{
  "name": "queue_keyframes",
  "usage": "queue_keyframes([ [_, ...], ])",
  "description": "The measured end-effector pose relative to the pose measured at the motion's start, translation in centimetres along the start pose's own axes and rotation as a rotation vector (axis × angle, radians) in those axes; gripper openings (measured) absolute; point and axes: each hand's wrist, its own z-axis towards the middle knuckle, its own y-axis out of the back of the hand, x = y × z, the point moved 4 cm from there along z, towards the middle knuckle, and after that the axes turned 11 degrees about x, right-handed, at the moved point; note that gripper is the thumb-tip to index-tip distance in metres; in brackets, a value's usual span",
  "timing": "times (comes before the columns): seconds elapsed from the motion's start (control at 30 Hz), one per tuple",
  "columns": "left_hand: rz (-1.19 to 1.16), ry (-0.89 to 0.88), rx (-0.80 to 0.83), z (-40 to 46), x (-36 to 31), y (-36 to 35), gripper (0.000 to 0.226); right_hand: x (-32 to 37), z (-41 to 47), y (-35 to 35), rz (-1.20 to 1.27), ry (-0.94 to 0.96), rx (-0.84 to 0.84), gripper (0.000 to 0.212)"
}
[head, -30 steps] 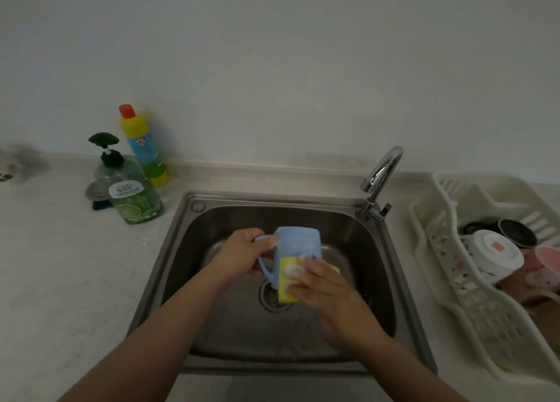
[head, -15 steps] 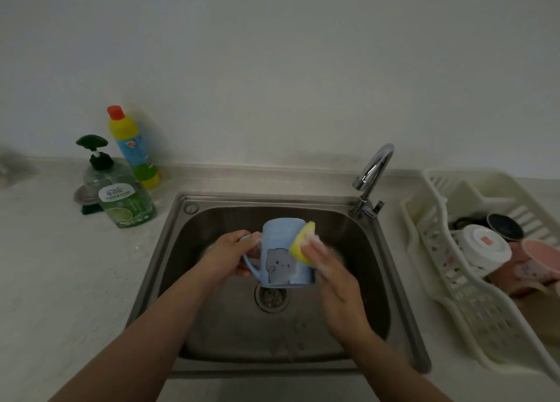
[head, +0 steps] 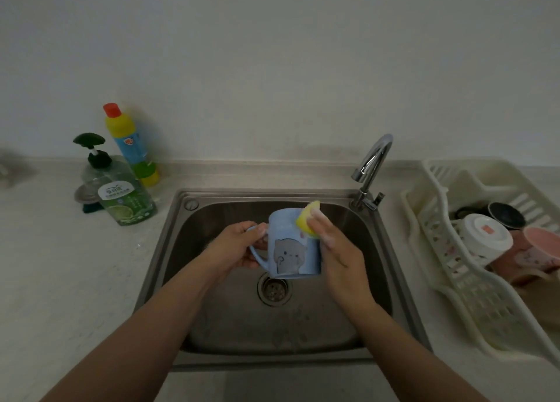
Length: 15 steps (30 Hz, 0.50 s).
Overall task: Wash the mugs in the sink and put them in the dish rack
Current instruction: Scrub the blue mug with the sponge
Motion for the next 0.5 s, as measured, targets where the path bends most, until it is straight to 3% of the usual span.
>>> queue_keyframes([
  [0.03,0.002,0.003,0.003,0.1,0.0,-0.2,0.025,0.6,0.4,0.2,-0.097,0.003,-0.015,0.032],
  [0.2,-0.051,-0.039,-0.051,-0.3,-0.2,1.2,0.026,1.2,-3.2,-0.8,-0.033,-0.072,0.046,0.033],
  [0.3,0.061,-0.045,-0.031,-0.2,-0.6,0.4,0.026,1.5,-0.4,0.3,-0.12,-0.061,0.052,0.025],
  [0.4,0.133,-0.057,-0.078,0.0,-1.4,-0.1,0.026,2.1,0.3,0.1,-0.091,0.026,0.057,0.026],
  [0.5,0.182,-0.051,-0.108,0.0,-1.6,-0.1,0.025,0.3,-2.9,-2.0,-0.217,0.232,0.238,0.042],
])
